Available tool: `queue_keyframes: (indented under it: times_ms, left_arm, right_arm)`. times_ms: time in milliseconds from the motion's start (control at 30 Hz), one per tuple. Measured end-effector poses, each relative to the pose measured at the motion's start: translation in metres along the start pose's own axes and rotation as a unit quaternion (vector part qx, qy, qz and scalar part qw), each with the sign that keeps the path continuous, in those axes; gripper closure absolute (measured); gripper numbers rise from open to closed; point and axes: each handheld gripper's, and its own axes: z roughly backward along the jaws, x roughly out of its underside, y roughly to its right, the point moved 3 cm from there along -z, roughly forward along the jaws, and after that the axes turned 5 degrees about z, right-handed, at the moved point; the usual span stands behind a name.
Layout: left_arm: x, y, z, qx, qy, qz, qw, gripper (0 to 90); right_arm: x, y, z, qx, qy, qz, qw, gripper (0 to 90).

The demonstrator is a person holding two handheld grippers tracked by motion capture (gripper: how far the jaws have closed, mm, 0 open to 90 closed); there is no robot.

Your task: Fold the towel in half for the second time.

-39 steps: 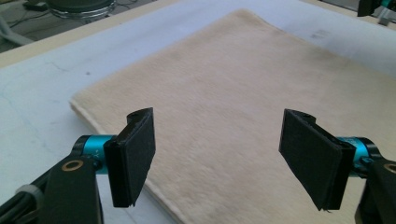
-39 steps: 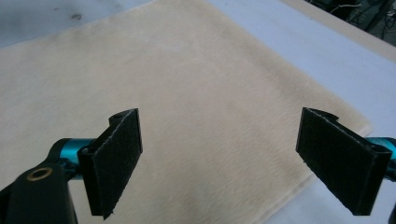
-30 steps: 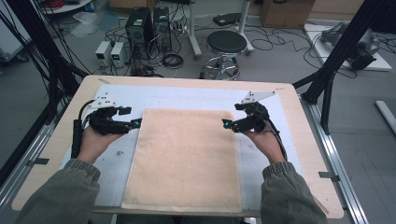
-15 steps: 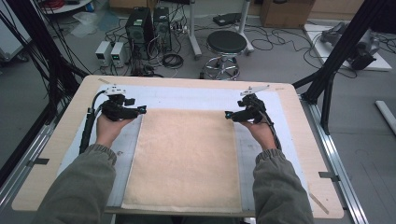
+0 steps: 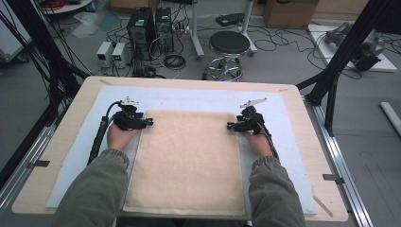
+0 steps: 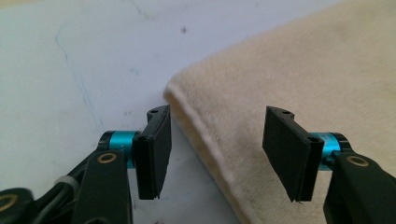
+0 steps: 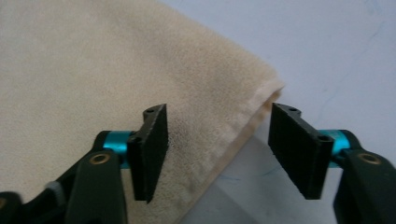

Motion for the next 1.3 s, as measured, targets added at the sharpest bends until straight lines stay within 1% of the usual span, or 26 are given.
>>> queue_keyframes:
  times_ms: [33,67,133,167,200,233,267,333,367,400,533,567,600,667,733,800,833,933,1000,1133,1200,1267,1300]
  left_arm:
    - [0.002,0.000,-0.002,0.004,-0.005,0.005,1.0000,43.5]
    - [0.003,0.001,-0.002,-0.001,0.004,0.005,1.0000,43.8]
    - [0.003,0.002,-0.002,-0.004,0.004,0.005,1.0000,48.1]
    - [0.003,0.003,-0.002,0.001,0.004,0.009,1.0000,51.3]
    - [0.003,0.005,-0.002,0.001,0.003,0.010,0.9999,56.1]
    - [0.003,0.005,-0.002,-0.001,0.002,0.011,0.9999,58.3]
    - [0.003,0.006,-0.002,0.002,0.001,0.015,0.9999,60.9]
    - [0.003,0.006,-0.002,0.008,0.001,0.024,0.9997,66.1]
    - [0.003,0.006,-0.002,0.022,-0.002,0.028,0.9994,71.2]
    - [0.003,0.007,-0.003,0.026,-0.003,0.028,0.9993,77.1]
    - [0.003,0.007,-0.002,0.030,-0.001,0.033,0.9990,81.2]
    - [0.002,0.007,-0.002,0.031,0.001,0.033,0.9990,81.8]
    - [0.002,0.008,-0.001,0.031,0.001,0.032,0.9990,82.1]
    - [0.000,0.007,0.002,0.032,0.006,0.028,0.9991,82.6]
    - [-0.002,0.008,0.005,0.034,0.016,0.025,0.9990,82.8]
    - [-0.005,0.008,0.010,0.037,0.031,0.019,0.9987,82.8]
    - [-0.007,0.009,0.013,0.037,0.038,0.022,0.9984,82.9]
    - [-0.012,0.011,0.023,0.041,0.056,0.009,0.9976,82.9]
    - [-0.014,0.012,0.032,0.048,0.070,0.003,0.9964,82.9]
    - [-0.019,0.015,0.049,0.056,0.093,-0.012,0.9940,82.9]
    - [-0.021,0.018,0.062,0.061,0.107,-0.023,0.9922,82.9]
    - [-0.022,0.022,0.073,0.062,0.113,-0.041,0.9908,82.8]
    - [-0.021,0.024,0.078,0.065,0.119,-0.045,0.9898,82.9]
  right_arm:
    - [0.000,-0.001,0.000,0.001,0.002,-0.003,1.0000,44.0]
    - [0.000,-0.001,0.000,-0.001,0.007,0.000,1.0000,47.2]
    - [-0.001,-0.003,-0.001,-0.001,0.005,-0.001,1.0000,53.0]
    - [-0.001,-0.005,-0.001,-0.006,0.002,-0.001,1.0000,57.3]
    - [-0.002,-0.006,-0.001,-0.010,0.003,0.000,0.9999,61.1]
    - [-0.002,-0.007,-0.002,-0.016,0.002,0.001,0.9999,65.1]
    - [-0.002,-0.007,-0.002,-0.022,0.002,-0.003,0.9998,70.3]
    - [-0.003,-0.009,-0.002,-0.035,0.002,-0.007,0.9994,76.8]
    - [-0.003,-0.009,-0.003,-0.039,0.004,-0.010,0.9992,78.8]
    - [-0.003,-0.010,-0.003,-0.044,0.004,-0.014,0.9989,79.9]
    - [-0.004,-0.011,-0.001,-0.051,0.001,-0.019,0.9985,82.1]
    - [-0.005,-0.011,-0.001,-0.056,0.005,-0.013,0.9983,82.4]
    - [-0.006,-0.012,0.000,-0.059,0.007,-0.014,0.9981,82.5]
    - [-0.008,-0.013,0.003,-0.063,0.010,-0.007,0.9980,82.6]
    - [-0.011,-0.013,0.008,-0.066,0.023,-0.003,0.9976,82.8]
    - [-0.013,-0.013,0.014,-0.065,0.034,-0.005,0.9973,82.8]
    - [-0.014,-0.013,0.017,-0.067,0.039,-0.004,0.9969,82.9]
    - [-0.018,-0.015,0.026,-0.069,0.051,0.008,0.9963,82.9]
    - [-0.021,-0.018,0.034,-0.070,0.059,0.014,0.9957,82.9]
    - [-0.025,-0.023,0.051,-0.078,0.080,0.027,0.9934,82.9]
    - [-0.028,-0.027,0.061,-0.085,0.092,0.032,0.9916,82.9]
    - [-0.030,-0.033,0.072,-0.089,0.103,0.047,0.9895,82.9]
    - [-0.031,-0.036,0.077,-0.091,0.107,0.053,0.9887,82.9]
